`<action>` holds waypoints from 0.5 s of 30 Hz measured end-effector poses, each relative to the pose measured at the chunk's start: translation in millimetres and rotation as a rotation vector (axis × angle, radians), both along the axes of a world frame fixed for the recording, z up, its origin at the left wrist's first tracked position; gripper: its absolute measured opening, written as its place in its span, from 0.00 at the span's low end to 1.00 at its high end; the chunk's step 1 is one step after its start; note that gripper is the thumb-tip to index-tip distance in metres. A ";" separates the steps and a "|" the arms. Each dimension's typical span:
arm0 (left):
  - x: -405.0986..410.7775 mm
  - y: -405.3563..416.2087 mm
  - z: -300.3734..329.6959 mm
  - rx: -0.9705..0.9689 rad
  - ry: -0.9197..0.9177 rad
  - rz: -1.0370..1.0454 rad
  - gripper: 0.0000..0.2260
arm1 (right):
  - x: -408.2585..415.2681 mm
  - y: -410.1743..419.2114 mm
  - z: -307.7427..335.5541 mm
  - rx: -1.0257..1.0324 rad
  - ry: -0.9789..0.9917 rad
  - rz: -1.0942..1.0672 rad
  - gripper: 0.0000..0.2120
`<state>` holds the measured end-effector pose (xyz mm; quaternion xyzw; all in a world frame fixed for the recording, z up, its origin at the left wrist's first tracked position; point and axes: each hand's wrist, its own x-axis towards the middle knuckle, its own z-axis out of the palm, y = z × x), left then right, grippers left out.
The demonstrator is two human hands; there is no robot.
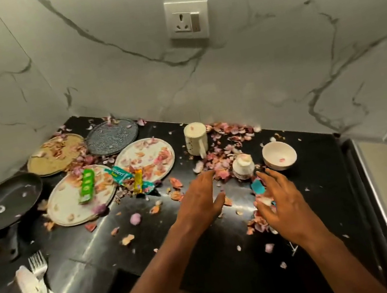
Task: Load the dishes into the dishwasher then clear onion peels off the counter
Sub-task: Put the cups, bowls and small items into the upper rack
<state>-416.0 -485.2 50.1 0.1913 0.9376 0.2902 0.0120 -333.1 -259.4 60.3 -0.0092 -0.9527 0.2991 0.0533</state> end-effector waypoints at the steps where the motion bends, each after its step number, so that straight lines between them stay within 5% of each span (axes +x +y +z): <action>1: -11.5 -3.3 1.8 -0.002 0.001 0.006 0.29 | -6.3 -6.5 1.2 0.005 -0.009 0.001 0.35; 8: -85.3 1.4 17.0 -0.018 0.056 0.056 0.26 | -40.2 -30.9 13.4 0.026 -0.009 0.020 0.36; 15: -128.2 24.8 4.6 0.080 -0.115 0.148 0.26 | -55.0 -39.0 26.5 0.032 -0.006 -0.004 0.35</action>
